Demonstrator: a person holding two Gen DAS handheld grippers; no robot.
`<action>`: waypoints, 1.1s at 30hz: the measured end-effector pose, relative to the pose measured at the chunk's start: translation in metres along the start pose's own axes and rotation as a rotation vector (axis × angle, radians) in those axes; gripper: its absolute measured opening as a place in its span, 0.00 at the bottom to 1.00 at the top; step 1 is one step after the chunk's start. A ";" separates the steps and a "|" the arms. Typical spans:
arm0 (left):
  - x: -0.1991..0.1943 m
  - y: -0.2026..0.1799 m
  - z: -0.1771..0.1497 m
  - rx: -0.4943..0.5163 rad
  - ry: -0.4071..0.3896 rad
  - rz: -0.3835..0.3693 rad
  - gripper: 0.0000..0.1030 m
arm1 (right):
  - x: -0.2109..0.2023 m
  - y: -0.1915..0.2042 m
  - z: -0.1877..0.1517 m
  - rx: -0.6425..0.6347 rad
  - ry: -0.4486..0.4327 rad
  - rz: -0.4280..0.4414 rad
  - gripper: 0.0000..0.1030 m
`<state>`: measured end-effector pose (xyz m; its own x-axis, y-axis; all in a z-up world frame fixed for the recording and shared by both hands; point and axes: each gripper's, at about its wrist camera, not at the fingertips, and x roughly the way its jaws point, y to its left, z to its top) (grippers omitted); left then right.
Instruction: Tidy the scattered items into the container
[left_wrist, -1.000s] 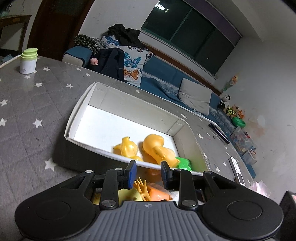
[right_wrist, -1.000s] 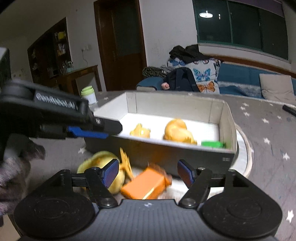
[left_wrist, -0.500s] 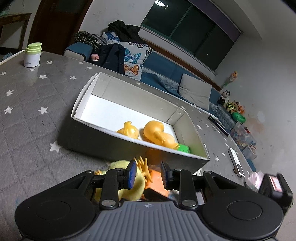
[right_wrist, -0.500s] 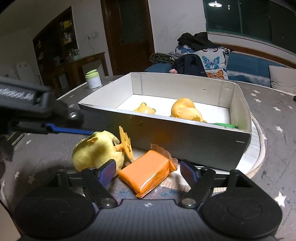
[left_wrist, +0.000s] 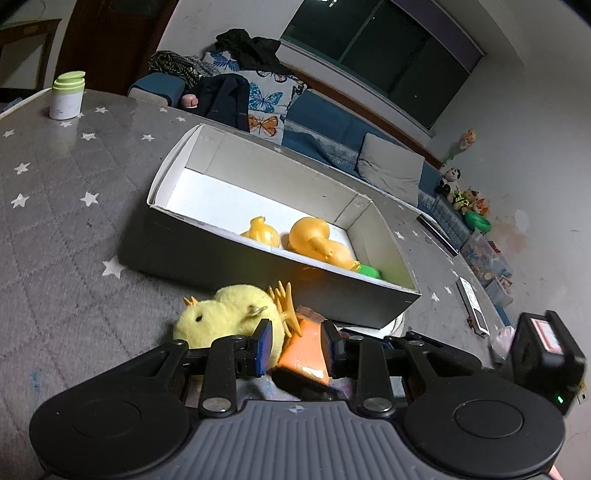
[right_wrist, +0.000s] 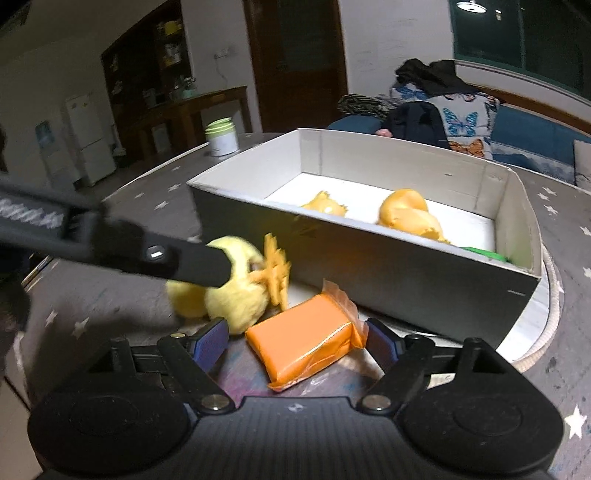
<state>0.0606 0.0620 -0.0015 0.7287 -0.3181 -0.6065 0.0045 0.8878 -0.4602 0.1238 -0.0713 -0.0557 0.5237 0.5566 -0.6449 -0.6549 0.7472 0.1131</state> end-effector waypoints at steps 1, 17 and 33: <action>0.000 0.000 -0.001 0.001 0.004 0.000 0.29 | -0.002 0.003 -0.002 -0.011 0.004 0.005 0.79; -0.008 0.003 -0.027 0.078 0.093 0.003 0.31 | -0.034 0.006 -0.016 -0.031 0.029 -0.010 0.80; 0.006 -0.013 -0.044 0.187 0.142 0.059 0.31 | -0.034 -0.030 -0.007 0.081 -0.012 -0.214 0.80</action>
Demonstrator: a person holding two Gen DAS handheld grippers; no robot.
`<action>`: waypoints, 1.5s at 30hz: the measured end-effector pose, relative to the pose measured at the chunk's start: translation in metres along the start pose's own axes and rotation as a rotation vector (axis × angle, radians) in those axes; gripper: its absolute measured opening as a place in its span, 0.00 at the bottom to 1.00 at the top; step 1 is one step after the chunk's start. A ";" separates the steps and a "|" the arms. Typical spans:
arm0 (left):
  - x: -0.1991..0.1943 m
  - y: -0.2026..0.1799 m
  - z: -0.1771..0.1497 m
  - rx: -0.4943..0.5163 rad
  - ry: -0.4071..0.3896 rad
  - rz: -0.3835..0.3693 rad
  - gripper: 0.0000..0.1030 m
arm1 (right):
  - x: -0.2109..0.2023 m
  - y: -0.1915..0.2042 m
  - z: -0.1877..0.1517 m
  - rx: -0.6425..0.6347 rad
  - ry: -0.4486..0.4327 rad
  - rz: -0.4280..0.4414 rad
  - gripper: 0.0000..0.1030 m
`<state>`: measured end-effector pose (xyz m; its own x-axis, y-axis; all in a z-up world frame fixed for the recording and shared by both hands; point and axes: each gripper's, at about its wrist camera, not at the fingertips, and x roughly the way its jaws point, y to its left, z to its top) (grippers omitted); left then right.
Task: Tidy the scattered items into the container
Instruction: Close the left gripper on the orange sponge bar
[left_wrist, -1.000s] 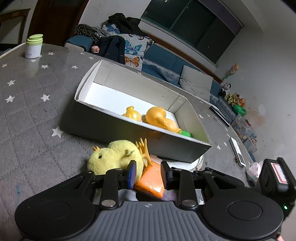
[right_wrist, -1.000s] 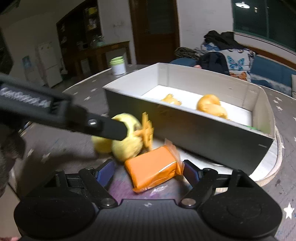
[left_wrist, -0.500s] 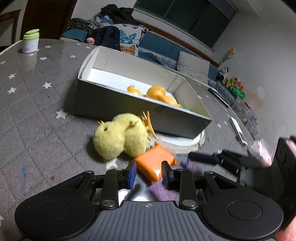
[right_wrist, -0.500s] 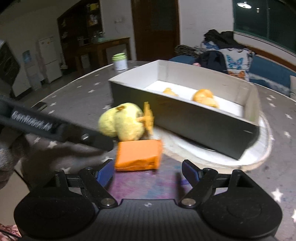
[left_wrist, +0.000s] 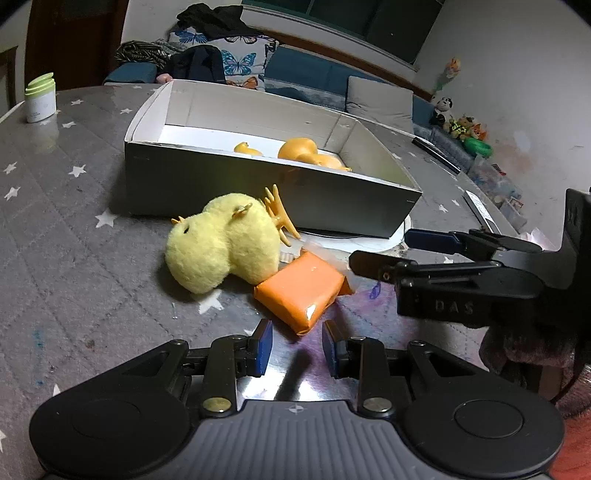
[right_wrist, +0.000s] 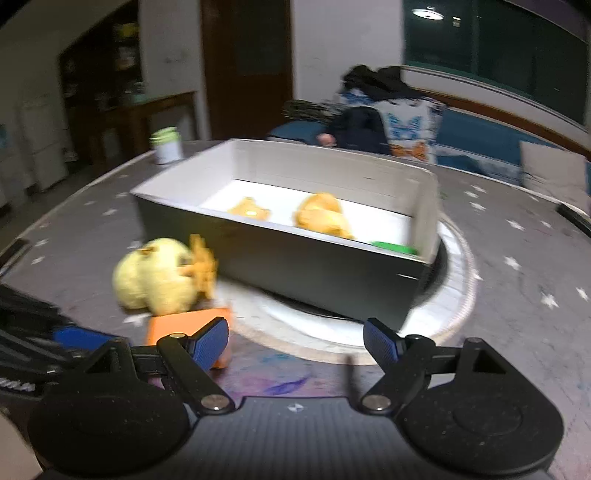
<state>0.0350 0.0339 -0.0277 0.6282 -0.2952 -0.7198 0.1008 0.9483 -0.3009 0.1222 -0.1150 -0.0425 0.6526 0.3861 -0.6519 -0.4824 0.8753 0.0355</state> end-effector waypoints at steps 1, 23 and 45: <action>0.000 0.001 0.000 -0.001 0.000 0.003 0.31 | 0.002 -0.002 -0.001 0.009 0.004 -0.002 0.80; -0.011 0.041 0.007 -0.125 -0.048 0.062 0.29 | -0.019 0.041 -0.018 -0.189 0.018 0.210 0.80; 0.001 0.034 0.011 -0.169 -0.011 -0.111 0.29 | 0.006 0.069 -0.014 -0.178 0.040 0.209 0.60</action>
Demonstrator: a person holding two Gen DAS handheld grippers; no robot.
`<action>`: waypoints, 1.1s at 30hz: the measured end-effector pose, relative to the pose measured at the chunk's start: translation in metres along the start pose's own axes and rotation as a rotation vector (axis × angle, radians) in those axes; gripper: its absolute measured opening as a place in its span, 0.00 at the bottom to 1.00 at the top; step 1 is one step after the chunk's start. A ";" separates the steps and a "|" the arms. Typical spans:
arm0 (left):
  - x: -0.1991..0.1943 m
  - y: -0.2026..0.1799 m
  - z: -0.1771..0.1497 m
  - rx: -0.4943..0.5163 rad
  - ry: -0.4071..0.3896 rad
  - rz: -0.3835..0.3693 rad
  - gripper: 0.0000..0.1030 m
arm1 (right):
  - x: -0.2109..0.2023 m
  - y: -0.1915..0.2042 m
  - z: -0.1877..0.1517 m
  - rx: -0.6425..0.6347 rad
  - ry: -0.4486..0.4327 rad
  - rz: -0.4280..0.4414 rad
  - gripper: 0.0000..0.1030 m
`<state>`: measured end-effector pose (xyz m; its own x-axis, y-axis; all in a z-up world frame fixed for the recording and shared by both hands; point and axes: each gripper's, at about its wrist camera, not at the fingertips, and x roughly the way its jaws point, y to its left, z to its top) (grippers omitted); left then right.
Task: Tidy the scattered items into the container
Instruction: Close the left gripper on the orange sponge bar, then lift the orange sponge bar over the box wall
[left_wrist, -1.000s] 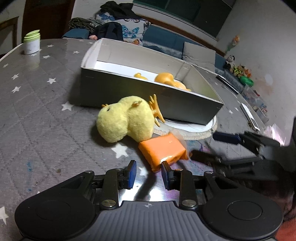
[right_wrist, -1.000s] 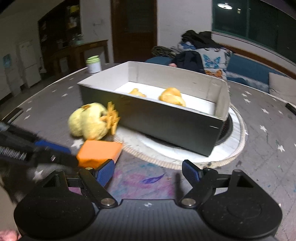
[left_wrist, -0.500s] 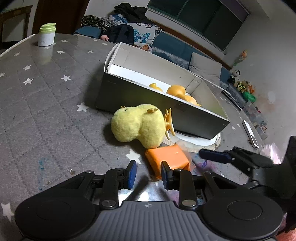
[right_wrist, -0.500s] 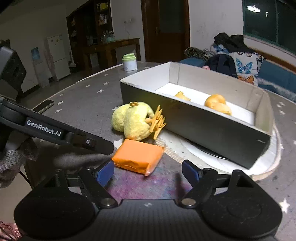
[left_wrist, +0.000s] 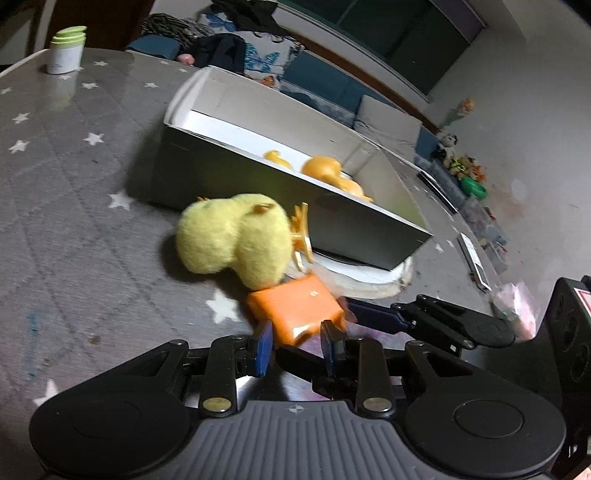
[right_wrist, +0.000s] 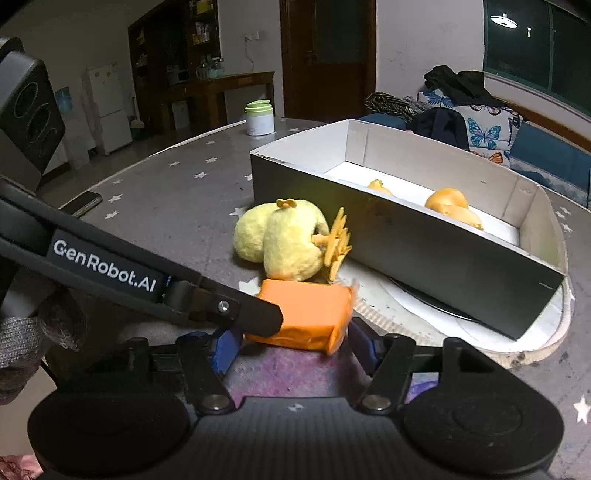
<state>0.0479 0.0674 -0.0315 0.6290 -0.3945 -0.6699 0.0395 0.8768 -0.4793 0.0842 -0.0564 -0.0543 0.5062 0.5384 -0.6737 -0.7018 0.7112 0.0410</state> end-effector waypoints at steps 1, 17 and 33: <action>0.001 -0.001 0.000 0.004 0.004 -0.003 0.29 | -0.001 -0.001 -0.001 -0.003 0.002 -0.003 0.59; 0.001 -0.020 0.011 0.161 -0.045 0.100 0.31 | -0.003 -0.003 -0.002 -0.034 -0.008 -0.032 0.73; 0.026 -0.039 0.021 0.376 0.033 0.098 0.34 | 0.007 -0.011 -0.002 -0.026 0.010 -0.033 0.58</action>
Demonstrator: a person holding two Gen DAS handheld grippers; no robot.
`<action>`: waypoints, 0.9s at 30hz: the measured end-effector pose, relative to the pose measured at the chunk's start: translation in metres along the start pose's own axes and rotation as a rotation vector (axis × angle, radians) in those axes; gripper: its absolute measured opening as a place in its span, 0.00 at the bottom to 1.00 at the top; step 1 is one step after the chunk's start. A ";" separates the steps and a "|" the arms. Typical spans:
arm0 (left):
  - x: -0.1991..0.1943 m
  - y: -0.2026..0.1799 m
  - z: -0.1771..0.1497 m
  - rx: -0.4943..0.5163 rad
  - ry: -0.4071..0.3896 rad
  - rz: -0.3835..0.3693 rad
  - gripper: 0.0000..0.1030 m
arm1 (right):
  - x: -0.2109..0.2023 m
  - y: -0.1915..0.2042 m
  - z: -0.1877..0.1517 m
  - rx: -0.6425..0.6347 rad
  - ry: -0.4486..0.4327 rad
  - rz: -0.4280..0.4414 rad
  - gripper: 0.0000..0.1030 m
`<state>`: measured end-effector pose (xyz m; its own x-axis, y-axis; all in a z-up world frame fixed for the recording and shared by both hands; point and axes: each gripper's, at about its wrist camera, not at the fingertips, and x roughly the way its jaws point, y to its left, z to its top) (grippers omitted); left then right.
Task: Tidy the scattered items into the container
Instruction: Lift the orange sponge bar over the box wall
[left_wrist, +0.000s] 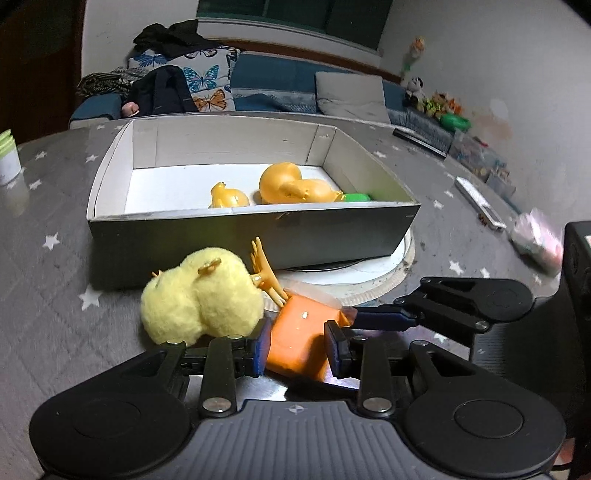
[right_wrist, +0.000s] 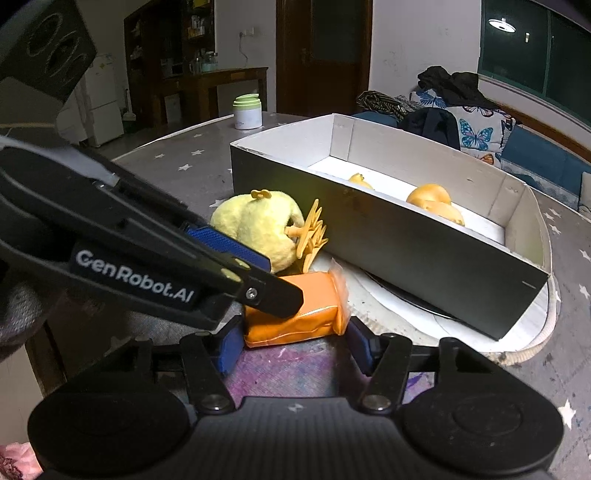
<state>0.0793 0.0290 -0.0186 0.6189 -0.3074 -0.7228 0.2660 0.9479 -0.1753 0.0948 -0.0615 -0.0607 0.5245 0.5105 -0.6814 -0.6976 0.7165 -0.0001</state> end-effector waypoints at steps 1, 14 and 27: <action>0.001 -0.001 0.001 0.022 0.007 0.001 0.35 | 0.000 0.000 0.000 -0.004 0.000 0.001 0.58; 0.014 -0.004 0.008 0.064 0.077 -0.046 0.43 | -0.003 -0.005 -0.005 -0.017 -0.003 0.013 0.59; 0.018 -0.011 0.006 0.066 0.084 -0.024 0.43 | -0.008 -0.009 -0.006 -0.002 -0.017 0.006 0.59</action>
<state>0.0921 0.0122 -0.0251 0.5481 -0.3194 -0.7731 0.3300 0.9318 -0.1510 0.0942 -0.0745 -0.0597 0.5284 0.5227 -0.6690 -0.7019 0.7122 0.0021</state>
